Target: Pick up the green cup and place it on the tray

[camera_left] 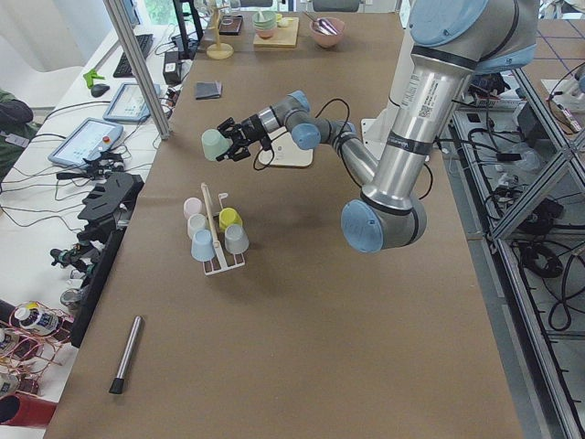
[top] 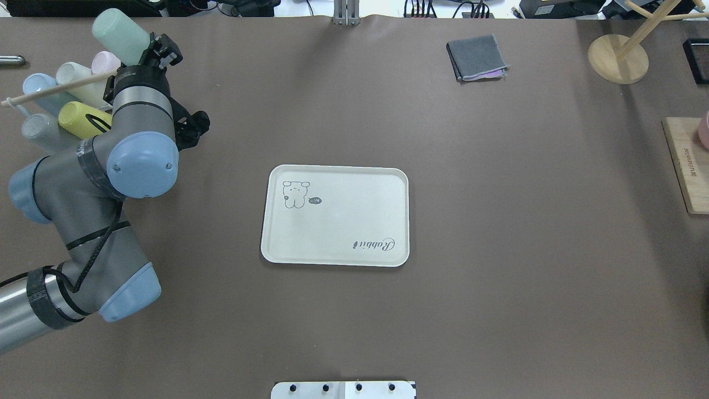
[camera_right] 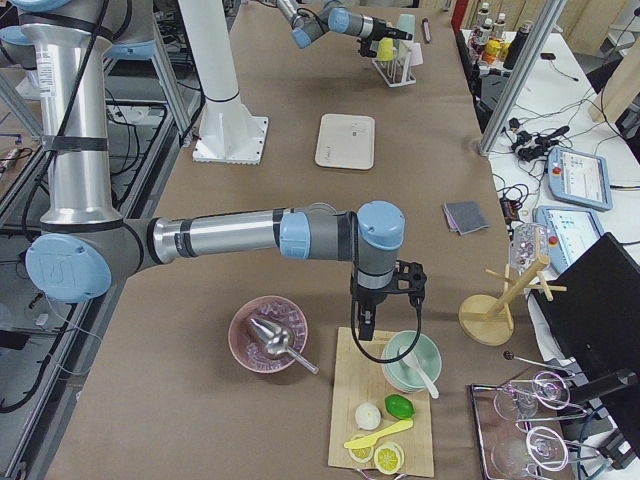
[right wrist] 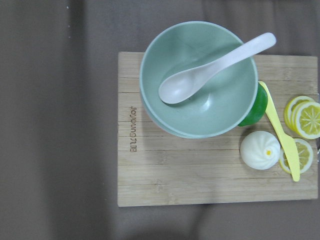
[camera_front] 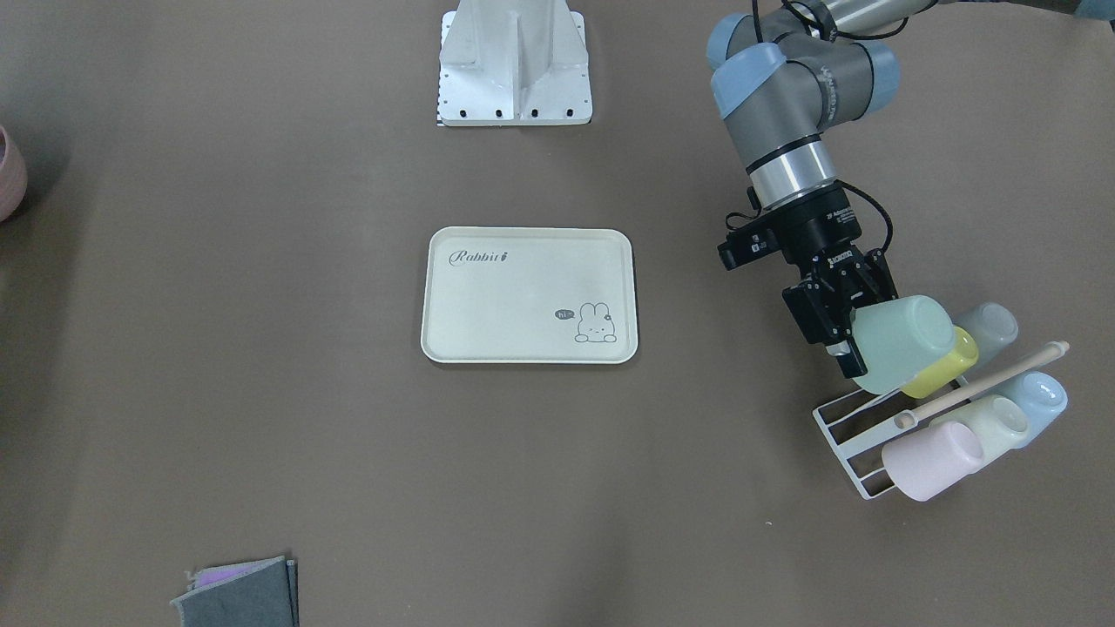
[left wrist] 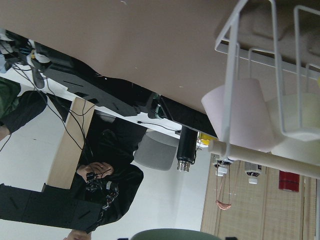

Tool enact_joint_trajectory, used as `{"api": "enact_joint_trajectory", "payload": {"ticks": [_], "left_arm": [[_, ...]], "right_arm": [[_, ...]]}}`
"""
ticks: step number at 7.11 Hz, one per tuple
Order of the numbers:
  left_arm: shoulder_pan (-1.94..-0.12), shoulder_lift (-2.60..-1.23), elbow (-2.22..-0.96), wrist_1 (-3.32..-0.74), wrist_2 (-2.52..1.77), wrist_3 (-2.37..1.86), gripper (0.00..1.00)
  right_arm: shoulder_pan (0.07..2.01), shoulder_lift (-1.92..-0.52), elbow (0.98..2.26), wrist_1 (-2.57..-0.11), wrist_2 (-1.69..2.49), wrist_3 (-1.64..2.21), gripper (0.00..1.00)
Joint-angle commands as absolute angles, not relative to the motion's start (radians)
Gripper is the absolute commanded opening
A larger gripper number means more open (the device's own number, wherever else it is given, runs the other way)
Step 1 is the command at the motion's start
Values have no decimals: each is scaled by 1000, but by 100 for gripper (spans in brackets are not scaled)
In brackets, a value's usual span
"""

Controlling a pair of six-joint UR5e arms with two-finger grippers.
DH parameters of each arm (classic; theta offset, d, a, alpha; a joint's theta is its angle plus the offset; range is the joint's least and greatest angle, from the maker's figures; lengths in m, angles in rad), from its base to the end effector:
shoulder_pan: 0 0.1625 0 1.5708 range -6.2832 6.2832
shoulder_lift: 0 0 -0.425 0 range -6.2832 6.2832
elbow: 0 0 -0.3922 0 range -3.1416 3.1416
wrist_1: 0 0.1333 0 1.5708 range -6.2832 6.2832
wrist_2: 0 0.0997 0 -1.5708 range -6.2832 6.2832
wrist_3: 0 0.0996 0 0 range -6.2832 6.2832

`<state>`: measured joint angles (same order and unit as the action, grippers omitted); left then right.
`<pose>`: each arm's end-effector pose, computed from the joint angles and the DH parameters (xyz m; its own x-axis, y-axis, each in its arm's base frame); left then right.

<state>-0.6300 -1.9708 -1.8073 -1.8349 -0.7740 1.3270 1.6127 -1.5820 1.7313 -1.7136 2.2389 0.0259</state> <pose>0.3622 -0.5172 0.2859 -0.2783 0.4117 0.8678 -0.9602 -0.1394 -0.2419 0.0918 -0.4799 0.6067 0.7831 0.0547 0.6194 -0.0622 0.9980 -0.0096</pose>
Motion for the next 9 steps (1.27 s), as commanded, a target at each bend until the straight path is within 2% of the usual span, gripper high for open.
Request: {"api": "enact_joint_trajectory", "payload": {"ticks": [1,6,9], "left_arm": [[-623,-1964,-1783,-2105,-881,1313,38],[-615,-1993,-1760,-2371,-1275,692,38],[-563,-2089,-1594,-2651,-1434,226,37]], "right_arm": [[1672,-1672,1775,-1710,2226,-50,100],[1667,-1672,1744,-1663,2255,-123,100],[1671,-1687,1747,-1661,2322,-126,100]]}}
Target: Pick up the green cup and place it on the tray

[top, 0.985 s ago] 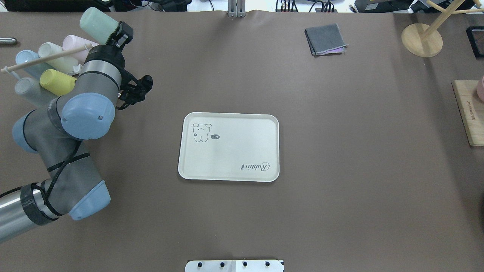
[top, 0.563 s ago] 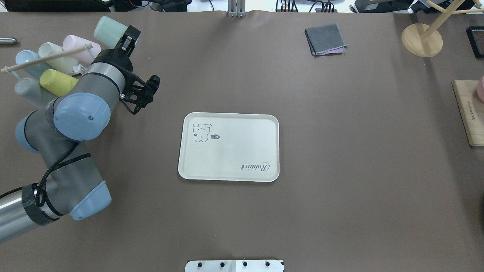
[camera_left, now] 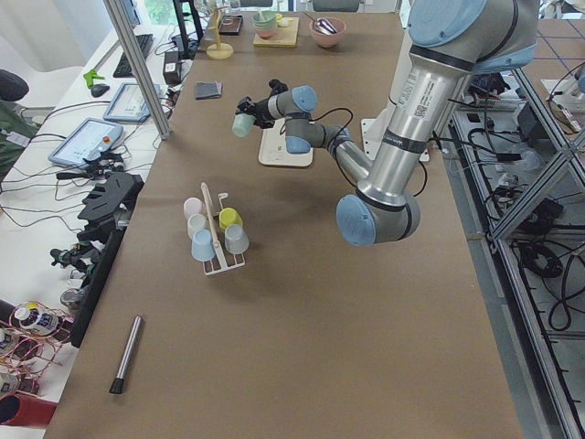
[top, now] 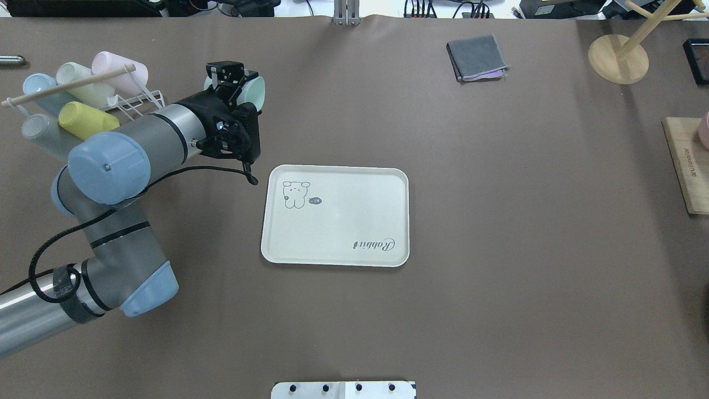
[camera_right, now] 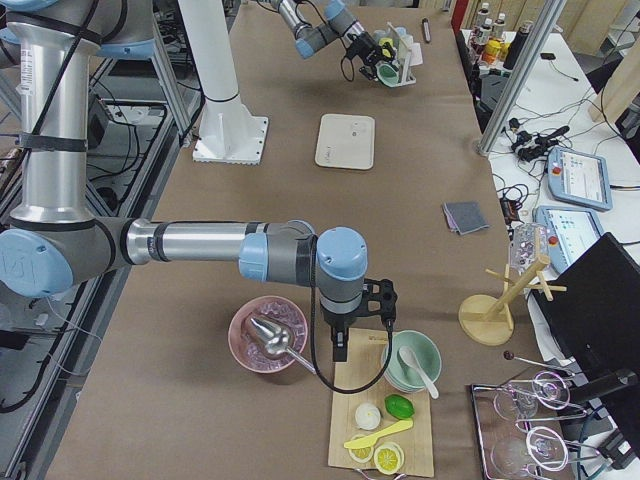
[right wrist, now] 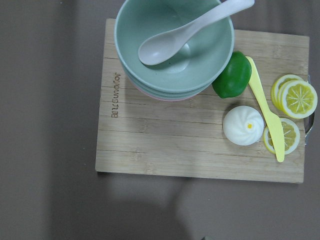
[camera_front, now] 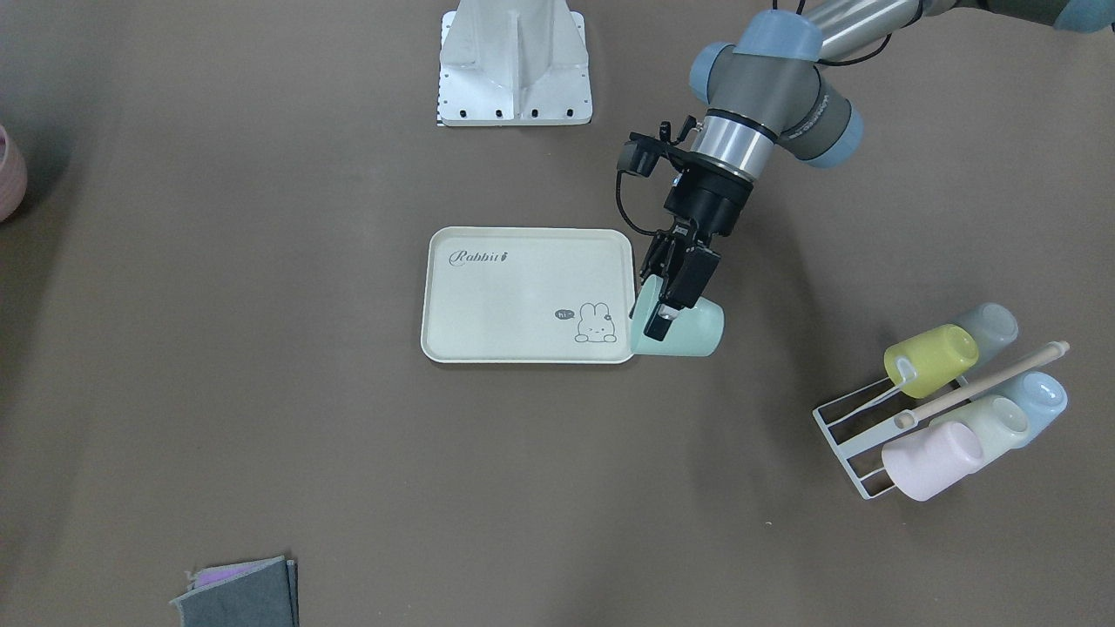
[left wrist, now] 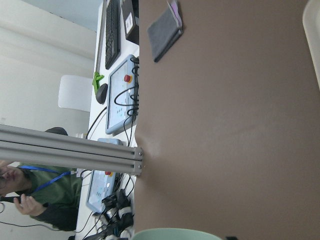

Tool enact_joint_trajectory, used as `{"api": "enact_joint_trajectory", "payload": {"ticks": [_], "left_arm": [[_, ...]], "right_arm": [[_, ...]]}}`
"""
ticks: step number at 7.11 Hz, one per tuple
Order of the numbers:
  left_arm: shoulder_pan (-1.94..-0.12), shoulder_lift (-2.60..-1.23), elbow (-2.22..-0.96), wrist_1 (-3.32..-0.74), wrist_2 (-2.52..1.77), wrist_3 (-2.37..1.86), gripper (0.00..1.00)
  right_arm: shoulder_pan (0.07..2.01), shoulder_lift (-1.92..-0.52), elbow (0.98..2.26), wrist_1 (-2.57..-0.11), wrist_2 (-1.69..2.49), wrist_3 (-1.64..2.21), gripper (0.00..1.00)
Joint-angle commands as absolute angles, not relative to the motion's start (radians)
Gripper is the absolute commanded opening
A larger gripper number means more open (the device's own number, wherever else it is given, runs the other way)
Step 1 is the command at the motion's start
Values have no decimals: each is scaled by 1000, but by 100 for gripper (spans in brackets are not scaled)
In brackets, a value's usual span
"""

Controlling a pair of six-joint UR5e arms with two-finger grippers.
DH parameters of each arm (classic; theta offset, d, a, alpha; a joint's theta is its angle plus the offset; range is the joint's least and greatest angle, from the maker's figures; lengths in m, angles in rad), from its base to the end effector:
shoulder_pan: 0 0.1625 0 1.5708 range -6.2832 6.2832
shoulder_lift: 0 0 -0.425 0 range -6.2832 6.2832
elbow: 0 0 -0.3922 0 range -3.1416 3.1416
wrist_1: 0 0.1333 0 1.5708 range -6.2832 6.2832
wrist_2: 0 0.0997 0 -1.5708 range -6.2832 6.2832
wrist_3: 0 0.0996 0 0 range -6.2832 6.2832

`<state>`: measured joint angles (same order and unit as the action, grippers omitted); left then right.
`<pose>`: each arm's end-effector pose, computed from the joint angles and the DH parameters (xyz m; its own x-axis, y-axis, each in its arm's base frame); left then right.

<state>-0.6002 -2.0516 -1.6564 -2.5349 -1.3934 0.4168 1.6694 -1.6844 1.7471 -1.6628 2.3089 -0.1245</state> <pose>0.4342 -0.4800 0.2332 0.6279 0.6609 0.4110 -0.3144 -0.2677 0.9108 0.1093 -0.4321 0.6368 0.7408 -0.0318 0.6710 -0.0065 0.9985 0.0544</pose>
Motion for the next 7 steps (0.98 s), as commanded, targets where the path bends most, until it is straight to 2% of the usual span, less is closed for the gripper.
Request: {"api": "enact_joint_trajectory", "payload": {"ticks": [1,3,5,7], "left_arm": [[-517,-2118,-1532,-2740,-1434,102,36],[-474,-2173,-1462,-2816,-1465,-126,36],[-450,-2230,-1312,-3016,-1471,-225,36],[-430,-2227,-1272,-3109,-1482,-293,36]], "right_arm": [[1671,-1687,1747,-1660,2322,-126,100],[1671,-1689,1752,-1661,2325,-126,100],[1671,-1697,1752,-1661,2332,-126,100],[1672,-1704,1753,-1661,2339,-126,100]]}}
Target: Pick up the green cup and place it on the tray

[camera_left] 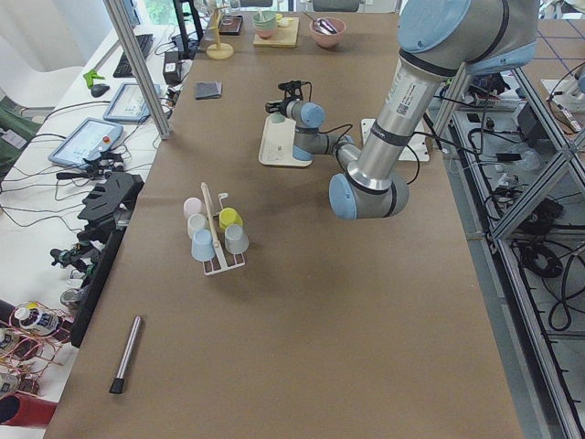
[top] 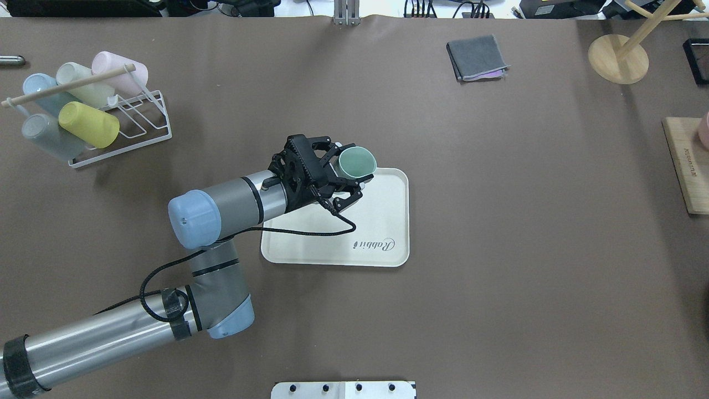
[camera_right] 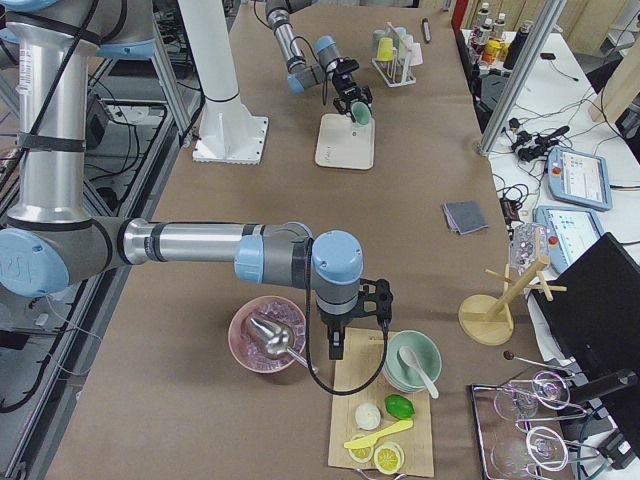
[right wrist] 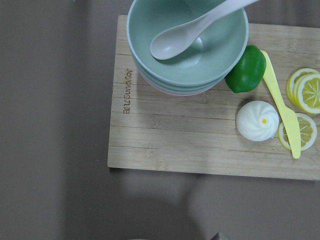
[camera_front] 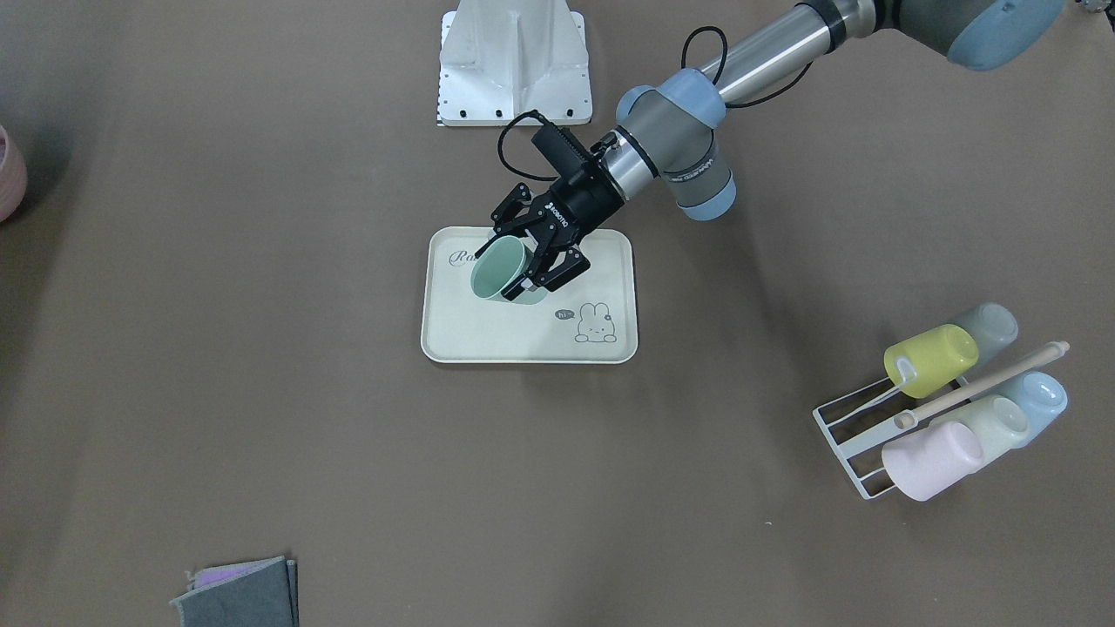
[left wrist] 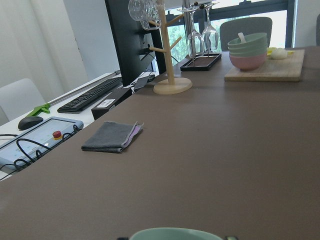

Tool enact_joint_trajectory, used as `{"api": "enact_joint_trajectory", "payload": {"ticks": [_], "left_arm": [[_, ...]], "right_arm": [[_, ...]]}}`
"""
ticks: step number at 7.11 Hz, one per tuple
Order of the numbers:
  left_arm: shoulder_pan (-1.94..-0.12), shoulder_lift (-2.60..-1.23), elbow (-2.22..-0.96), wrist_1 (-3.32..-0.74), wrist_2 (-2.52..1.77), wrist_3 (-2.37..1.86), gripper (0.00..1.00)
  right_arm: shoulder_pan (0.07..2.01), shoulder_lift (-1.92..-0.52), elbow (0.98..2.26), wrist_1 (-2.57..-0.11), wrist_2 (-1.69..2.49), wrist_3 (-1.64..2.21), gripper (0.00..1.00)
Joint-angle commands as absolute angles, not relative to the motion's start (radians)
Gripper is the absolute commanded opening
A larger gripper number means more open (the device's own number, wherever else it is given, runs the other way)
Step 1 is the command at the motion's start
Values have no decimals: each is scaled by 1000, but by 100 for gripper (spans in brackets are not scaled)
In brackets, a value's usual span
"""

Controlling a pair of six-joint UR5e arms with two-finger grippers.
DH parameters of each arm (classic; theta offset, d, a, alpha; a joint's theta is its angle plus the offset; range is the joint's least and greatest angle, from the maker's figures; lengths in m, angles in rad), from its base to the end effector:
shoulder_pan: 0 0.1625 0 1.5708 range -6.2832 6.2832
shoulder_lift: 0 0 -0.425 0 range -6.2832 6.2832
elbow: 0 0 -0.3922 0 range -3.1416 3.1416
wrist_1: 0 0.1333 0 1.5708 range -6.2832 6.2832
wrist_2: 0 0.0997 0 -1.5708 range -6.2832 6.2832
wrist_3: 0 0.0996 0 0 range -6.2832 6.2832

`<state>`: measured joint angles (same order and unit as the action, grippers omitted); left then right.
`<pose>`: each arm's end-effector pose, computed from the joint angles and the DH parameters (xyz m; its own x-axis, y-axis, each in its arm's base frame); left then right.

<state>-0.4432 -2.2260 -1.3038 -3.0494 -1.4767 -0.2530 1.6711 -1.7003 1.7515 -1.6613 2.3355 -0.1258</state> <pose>0.5601 -0.4238 0.2267 0.4260 0.8648 -0.2660 0.3823 0.0944 0.9192 0.1074 -0.4250 0.6396 0.7221 -0.0262 0.6912 -0.0095 0.9988 0.0478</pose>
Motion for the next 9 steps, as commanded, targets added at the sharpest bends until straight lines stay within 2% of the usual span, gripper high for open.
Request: {"api": "enact_joint_trajectory", "payload": {"ticks": [1,3,9], "left_arm": [[-428,-2230,-1246,-3137,-1485,-301,36],[-422,-2229,-1192,-3154,-1486,-385,36],[-405,-2237,-1167,-3108,-1488,-383,39]], "right_arm": [[1672,-1710,1755,-1661,2356,-126,100],[1674,-1712,1755,-1661,2399,-126,100],[1677,-1723,1756,-1660,2387,-136,100]]}}
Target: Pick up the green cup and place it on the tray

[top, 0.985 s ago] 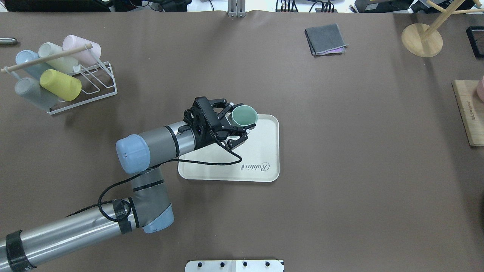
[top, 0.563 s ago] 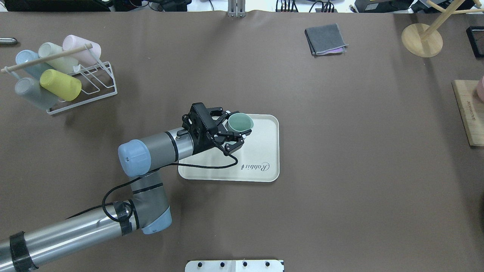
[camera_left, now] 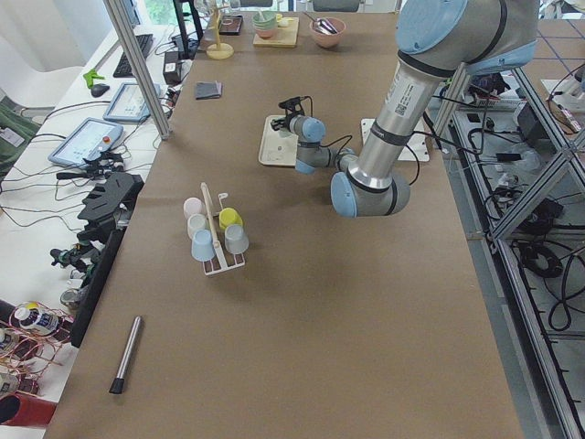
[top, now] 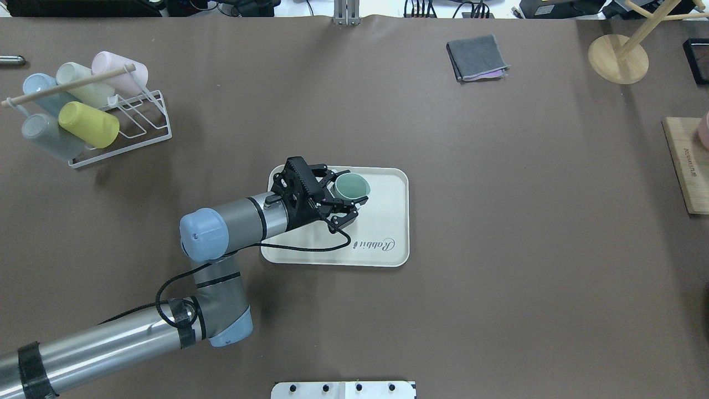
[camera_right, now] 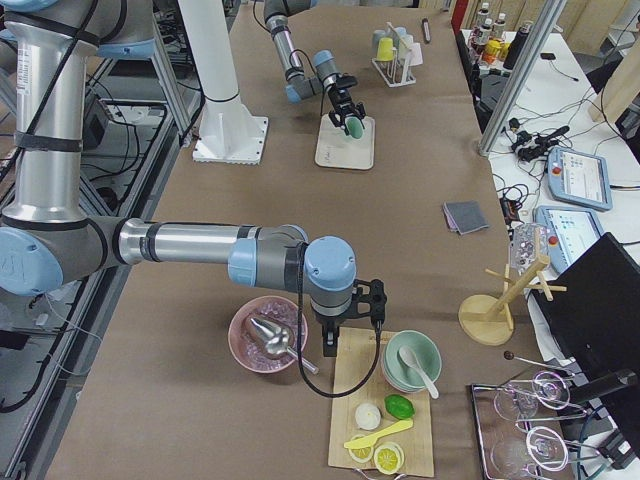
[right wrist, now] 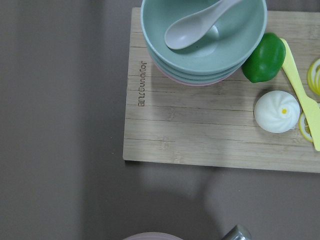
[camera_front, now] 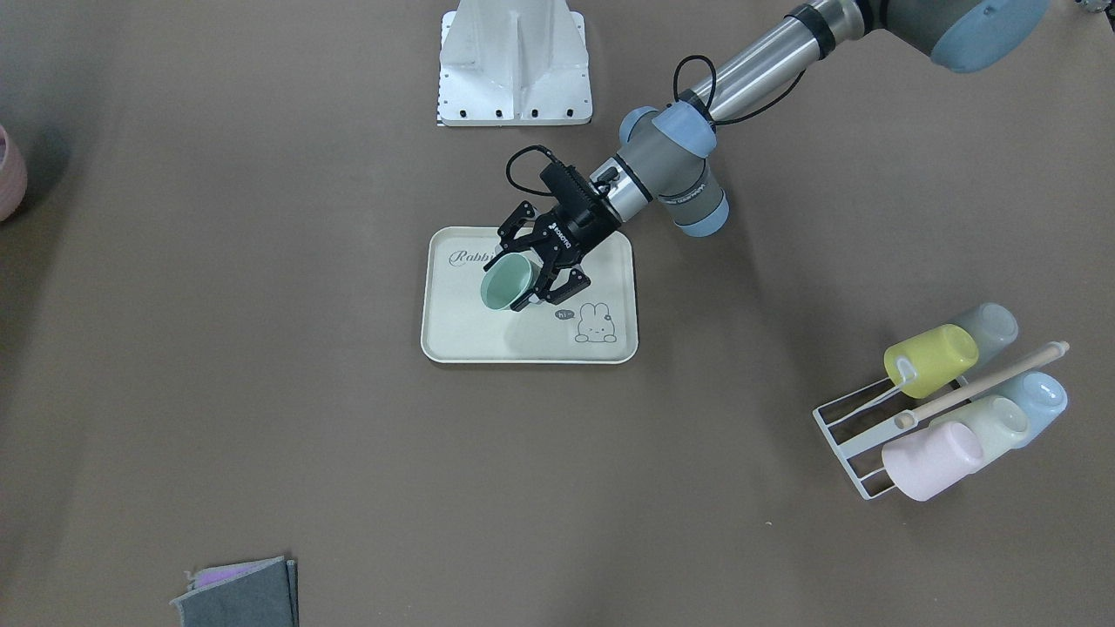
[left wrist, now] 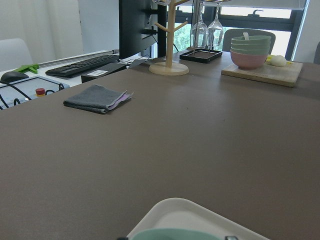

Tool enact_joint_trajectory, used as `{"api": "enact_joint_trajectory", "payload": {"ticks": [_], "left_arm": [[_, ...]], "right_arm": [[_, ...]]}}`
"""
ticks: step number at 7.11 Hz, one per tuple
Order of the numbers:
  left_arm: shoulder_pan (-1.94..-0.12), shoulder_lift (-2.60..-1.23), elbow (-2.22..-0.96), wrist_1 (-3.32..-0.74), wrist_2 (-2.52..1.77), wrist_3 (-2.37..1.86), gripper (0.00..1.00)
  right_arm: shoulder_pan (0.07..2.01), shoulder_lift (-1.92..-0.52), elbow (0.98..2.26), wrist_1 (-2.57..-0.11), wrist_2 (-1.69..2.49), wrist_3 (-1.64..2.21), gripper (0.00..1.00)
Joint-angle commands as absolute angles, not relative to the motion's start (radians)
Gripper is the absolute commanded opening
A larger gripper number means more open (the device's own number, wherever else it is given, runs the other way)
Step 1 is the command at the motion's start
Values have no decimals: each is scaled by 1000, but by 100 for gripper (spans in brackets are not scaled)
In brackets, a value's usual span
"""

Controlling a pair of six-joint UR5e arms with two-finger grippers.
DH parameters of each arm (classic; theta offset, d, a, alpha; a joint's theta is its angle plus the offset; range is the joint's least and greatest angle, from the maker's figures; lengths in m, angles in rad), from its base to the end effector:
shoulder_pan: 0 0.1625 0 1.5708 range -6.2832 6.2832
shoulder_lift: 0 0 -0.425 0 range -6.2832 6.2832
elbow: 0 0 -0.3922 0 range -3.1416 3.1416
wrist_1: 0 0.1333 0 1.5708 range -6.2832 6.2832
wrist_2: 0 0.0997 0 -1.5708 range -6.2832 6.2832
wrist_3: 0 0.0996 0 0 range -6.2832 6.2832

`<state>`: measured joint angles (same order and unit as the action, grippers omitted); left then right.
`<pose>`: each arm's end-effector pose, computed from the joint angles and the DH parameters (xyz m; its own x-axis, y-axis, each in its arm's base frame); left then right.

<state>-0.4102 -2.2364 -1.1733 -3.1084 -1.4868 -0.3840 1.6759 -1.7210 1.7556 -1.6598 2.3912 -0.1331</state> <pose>0.5982 -0.4146 0.2728 0.3579 0.8519 -0.3824 0.3748 0.2441 0.8944 0.1046 -0.4155 0.6424 0.6819 -0.0217 0.7311 -0.0144 0.9990 0.0430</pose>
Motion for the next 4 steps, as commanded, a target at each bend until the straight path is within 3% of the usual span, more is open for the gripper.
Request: {"api": "enact_joint_trajectory", "payload": {"ticks": [1,4], "left_arm": [[-402,-2237,-1167,-3105,-1486,-382,41],[-397,-2230,-1166,-3105,-1485,-376,43]], "right_arm": [[1677,-1721,1761,-1660,2388,-138,100],[1675,-1720,1750,-1660,2387,-138,100]]}}
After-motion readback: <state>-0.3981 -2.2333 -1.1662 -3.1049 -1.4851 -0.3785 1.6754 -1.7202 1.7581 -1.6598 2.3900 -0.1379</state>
